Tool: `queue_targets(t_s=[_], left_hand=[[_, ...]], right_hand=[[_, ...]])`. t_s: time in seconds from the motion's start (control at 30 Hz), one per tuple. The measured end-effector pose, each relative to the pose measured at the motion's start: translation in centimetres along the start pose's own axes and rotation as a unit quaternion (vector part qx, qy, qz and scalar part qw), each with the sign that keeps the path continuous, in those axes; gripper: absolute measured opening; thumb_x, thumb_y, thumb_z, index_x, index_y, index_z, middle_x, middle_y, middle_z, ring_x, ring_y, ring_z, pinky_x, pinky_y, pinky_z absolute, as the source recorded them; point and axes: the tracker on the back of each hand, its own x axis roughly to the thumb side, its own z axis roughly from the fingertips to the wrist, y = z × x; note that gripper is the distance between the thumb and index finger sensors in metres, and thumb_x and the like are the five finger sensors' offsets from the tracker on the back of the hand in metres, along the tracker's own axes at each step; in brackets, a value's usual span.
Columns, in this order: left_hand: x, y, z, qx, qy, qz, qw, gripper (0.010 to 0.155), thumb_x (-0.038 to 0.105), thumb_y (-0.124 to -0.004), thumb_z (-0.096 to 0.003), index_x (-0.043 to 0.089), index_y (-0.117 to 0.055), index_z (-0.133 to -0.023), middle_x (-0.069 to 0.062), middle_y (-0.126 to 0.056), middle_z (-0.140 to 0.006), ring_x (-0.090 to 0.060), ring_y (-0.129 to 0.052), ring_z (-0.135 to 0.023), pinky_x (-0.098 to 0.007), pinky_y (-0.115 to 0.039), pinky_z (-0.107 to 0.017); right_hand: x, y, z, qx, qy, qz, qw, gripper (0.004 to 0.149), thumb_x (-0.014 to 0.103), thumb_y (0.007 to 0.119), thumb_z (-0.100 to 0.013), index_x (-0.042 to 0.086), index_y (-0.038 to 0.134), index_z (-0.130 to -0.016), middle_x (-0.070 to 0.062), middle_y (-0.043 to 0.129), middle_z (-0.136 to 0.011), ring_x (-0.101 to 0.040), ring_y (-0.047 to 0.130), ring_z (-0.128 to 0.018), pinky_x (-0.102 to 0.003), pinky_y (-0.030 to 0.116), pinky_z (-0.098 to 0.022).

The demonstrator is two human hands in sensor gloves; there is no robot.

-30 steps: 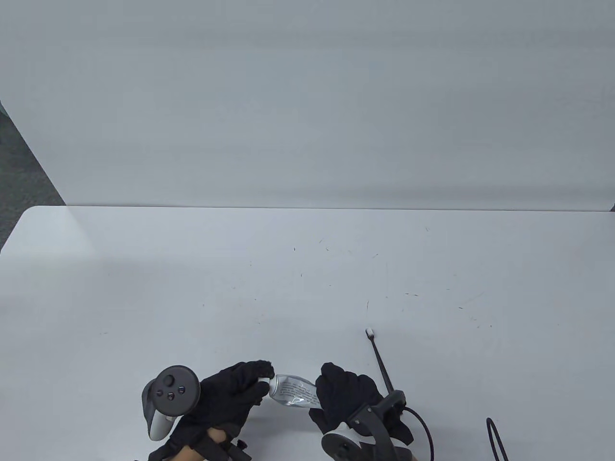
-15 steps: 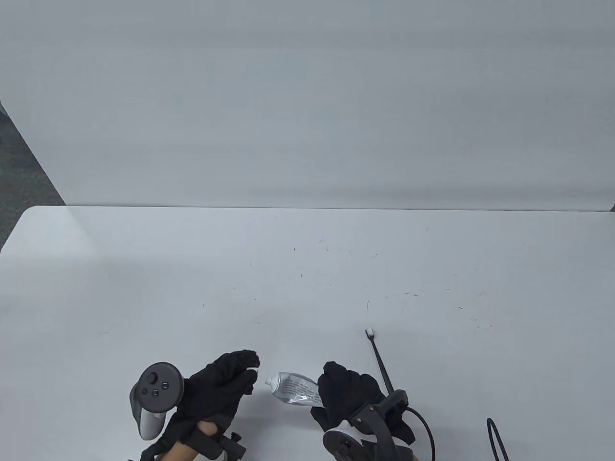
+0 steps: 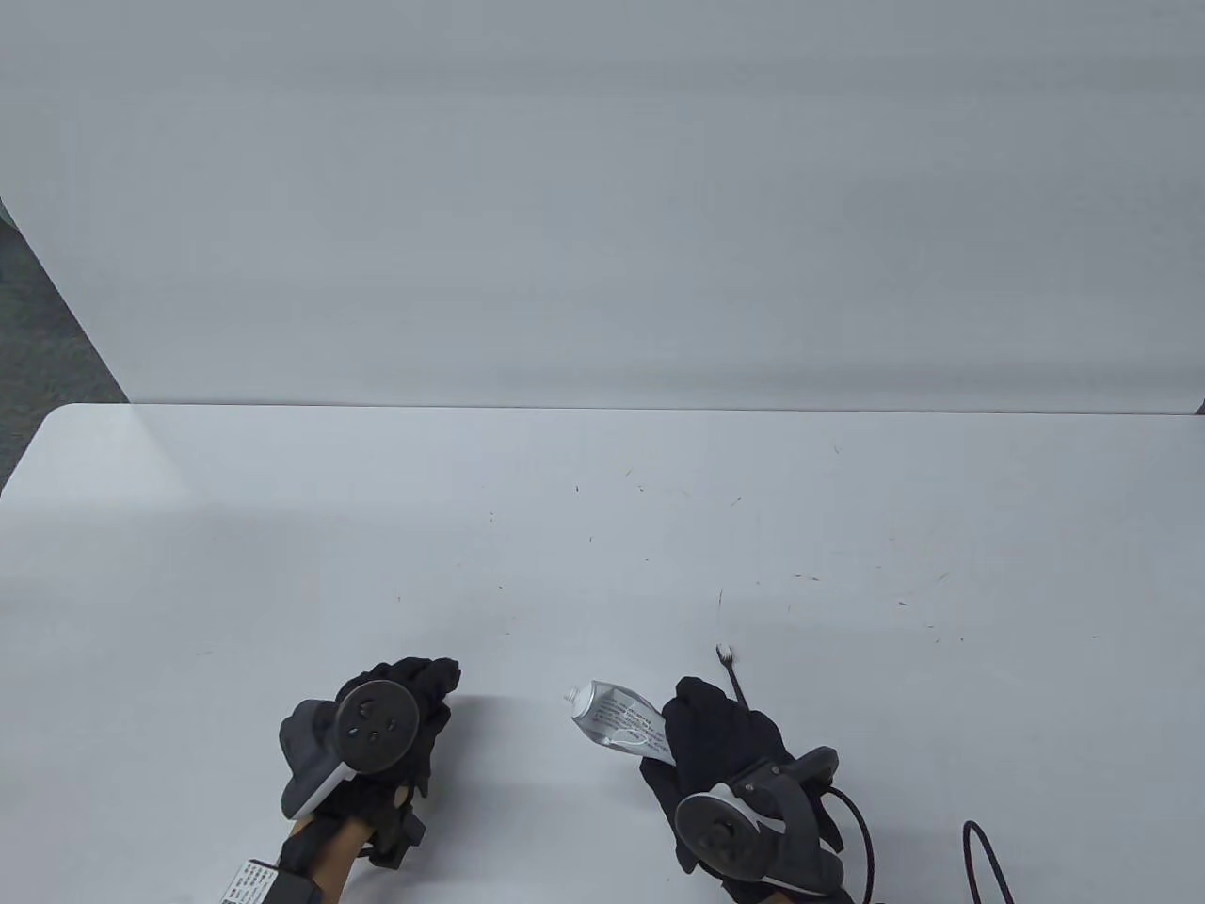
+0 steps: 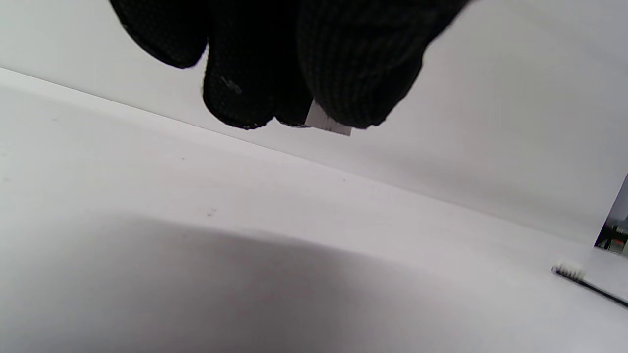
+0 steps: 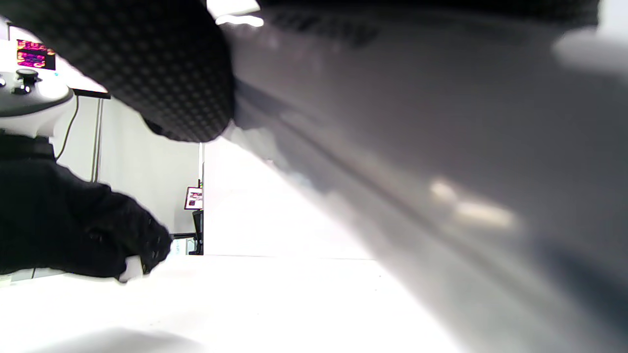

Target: Squeeze toothpaste onto toothbrush

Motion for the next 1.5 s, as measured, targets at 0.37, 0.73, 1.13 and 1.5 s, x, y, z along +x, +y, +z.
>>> queue_targets(t_s=[0.37, 0.73, 1.13, 1.5], left_hand=[[1.4, -3.4, -0.9, -0.041, -0.002, -0.155, 0.987, 0.051, 0.024, -0.098, -0.0381, 0.027, -0.087, -0.088, -0.006, -0.094, -0.089, -0.031, -0.095, -0.078, -0.061, -0.069, -0.067], [0.5, -3.5, -1.0, -0.084, 0.021, -0.147, 0.985, 0.07, 0.031, -0.097, -0.0377, 0.027, -0.07, -0.102, -0.006, -0.085, -0.098, -0.033, -0.086, -0.091, -0.061, -0.066, -0.069], [5.6, 7.7, 2.2, 0.002, -0.057, 0.294, 0.954, 0.068, 0.055, -0.082, -0.0418, 0.022, -0.072, -0.1, -0.014, -0.08, -0.101, -0.042, -0.084, -0.088, -0.062, -0.07, -0.063], [10.5, 1.7, 2.2, -0.039, -0.085, 0.494, 0.865, 0.06, 0.05, -0.078, -0.0461, 0.015, -0.076, -0.094, -0.016, -0.081, -0.097, -0.041, -0.085, -0.086, -0.062, -0.07, -0.062]], right_hand=[[-1.5, -0.5, 0.1, -0.007, 0.027, -0.013, 1.0, 0.051, 0.039, 0.087, -0.039, 0.001, 0.081, -0.073, -0.019, 0.081, -0.083, -0.037, 0.098, -0.05, -0.053, 0.088, -0.031], [-1.2, -0.3, 0.1, 0.0, 0.022, -0.008, 1.0, 0.051, 0.039, 0.087, -0.039, 0.001, 0.081, -0.073, -0.019, 0.082, -0.083, -0.037, 0.098, -0.05, -0.053, 0.088, -0.031], [-0.1, -1.8, 0.4, -0.04, 0.06, -0.161, 0.984, 0.052, 0.039, 0.086, -0.04, 0.0, 0.08, -0.073, -0.02, 0.08, -0.083, -0.037, 0.097, -0.051, -0.053, 0.088, -0.031], [2.6, -1.6, 1.0, -0.069, 0.059, -0.126, 0.988, 0.052, 0.039, 0.085, -0.04, -0.001, 0.079, -0.072, -0.021, 0.08, -0.081, -0.037, 0.098, -0.047, -0.051, 0.09, -0.027]])
